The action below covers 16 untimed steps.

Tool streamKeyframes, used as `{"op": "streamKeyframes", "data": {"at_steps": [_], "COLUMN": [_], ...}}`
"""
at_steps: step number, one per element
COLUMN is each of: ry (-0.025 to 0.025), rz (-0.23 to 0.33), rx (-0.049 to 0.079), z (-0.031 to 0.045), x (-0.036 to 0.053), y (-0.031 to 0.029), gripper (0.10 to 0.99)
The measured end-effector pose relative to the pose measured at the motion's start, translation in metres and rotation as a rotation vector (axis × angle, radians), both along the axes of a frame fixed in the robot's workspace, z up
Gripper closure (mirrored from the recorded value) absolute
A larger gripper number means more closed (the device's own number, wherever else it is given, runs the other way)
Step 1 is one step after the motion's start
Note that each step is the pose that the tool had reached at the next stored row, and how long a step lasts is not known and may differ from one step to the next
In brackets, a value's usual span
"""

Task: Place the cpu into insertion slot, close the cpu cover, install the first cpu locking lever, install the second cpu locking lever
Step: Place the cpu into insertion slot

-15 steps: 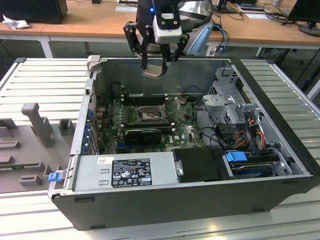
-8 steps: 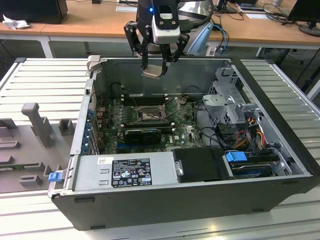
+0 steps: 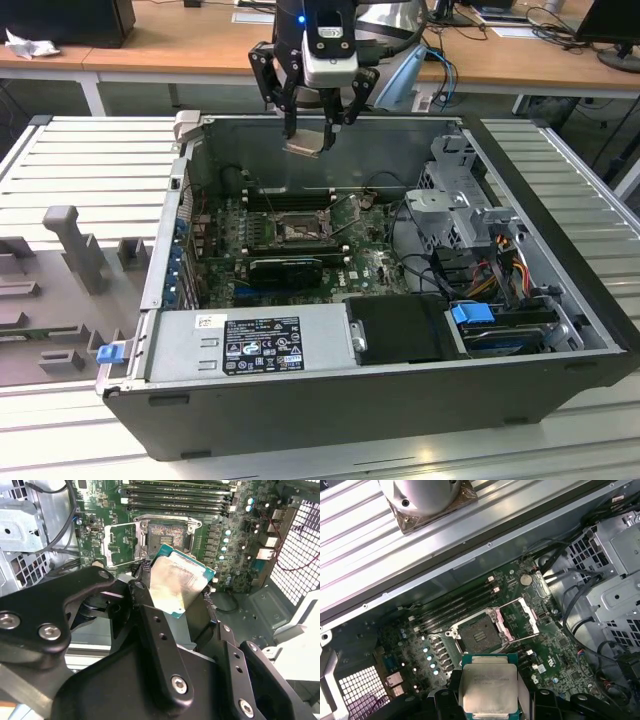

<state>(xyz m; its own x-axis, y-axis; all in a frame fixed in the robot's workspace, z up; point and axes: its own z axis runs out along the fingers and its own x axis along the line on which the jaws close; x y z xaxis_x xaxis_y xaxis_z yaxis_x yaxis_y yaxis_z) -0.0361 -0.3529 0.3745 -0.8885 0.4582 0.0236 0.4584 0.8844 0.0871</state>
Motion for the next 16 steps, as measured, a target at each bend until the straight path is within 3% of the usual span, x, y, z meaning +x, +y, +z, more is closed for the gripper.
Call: {"op": "streamKeyframes", "data": {"at_steps": [16], "ry": [0.0], "rz": [-0.062], "rx": [0.0], "z": [-0.0009], "x": [0.0], "y": [0.0001], "gripper": [0.561]}}
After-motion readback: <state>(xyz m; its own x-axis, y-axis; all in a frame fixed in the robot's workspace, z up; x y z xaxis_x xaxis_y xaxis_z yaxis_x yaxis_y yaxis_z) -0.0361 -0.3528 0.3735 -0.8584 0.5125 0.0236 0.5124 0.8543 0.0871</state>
